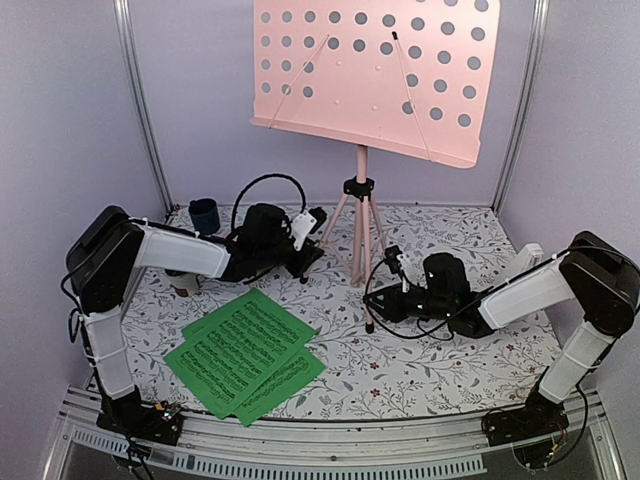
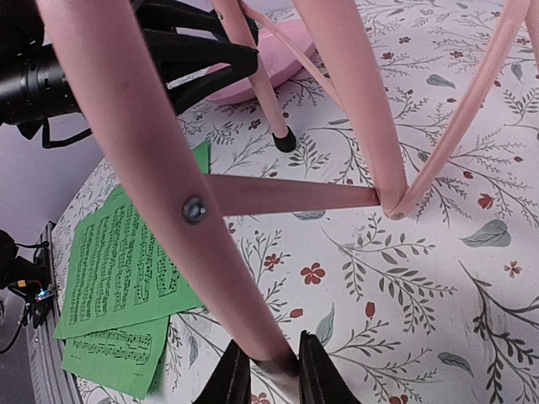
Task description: Set up the instrument practice props
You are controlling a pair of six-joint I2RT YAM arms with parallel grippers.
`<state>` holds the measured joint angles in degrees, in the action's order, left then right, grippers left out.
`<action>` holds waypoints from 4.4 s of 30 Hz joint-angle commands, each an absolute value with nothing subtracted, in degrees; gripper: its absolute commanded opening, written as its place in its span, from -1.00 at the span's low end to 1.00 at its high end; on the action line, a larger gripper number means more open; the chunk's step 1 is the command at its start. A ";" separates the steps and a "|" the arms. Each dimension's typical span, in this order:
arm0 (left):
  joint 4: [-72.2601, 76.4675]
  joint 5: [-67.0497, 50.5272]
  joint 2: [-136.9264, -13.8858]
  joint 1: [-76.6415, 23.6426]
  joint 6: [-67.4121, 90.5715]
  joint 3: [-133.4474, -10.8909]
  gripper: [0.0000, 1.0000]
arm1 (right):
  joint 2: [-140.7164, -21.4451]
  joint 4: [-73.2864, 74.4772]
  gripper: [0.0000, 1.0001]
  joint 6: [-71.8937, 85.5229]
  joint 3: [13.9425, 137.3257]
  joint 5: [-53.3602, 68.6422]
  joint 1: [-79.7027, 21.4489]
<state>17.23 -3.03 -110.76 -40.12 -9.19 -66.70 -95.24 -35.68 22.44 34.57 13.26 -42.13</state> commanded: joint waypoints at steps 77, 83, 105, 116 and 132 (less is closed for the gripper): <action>16.78 -6.39 -114.06 -41.04 -6.33 -67.50 -0.99 | -83.30 -17.00 -1.00 18.07 28.68 8.48 -34.80; 18.25 -2.93 -116.72 -41.39 -6.50 -71.48 -1.00 | -86.71 -17.99 -1.00 15.58 31.58 8.20 -31.21; 15.06 2.24 -118.22 -43.75 -7.45 -76.03 -1.00 | -88.80 -18.19 -1.00 9.34 34.75 11.62 -24.96; 13.04 2.77 -114.13 -44.16 -4.89 -74.44 0.23 | -78.72 -16.25 0.20 8.82 32.49 15.69 -25.07; 7.56 14.27 -92.11 -42.97 10.32 -59.12 0.98 | -64.79 -10.96 0.98 11.72 33.66 15.55 -24.28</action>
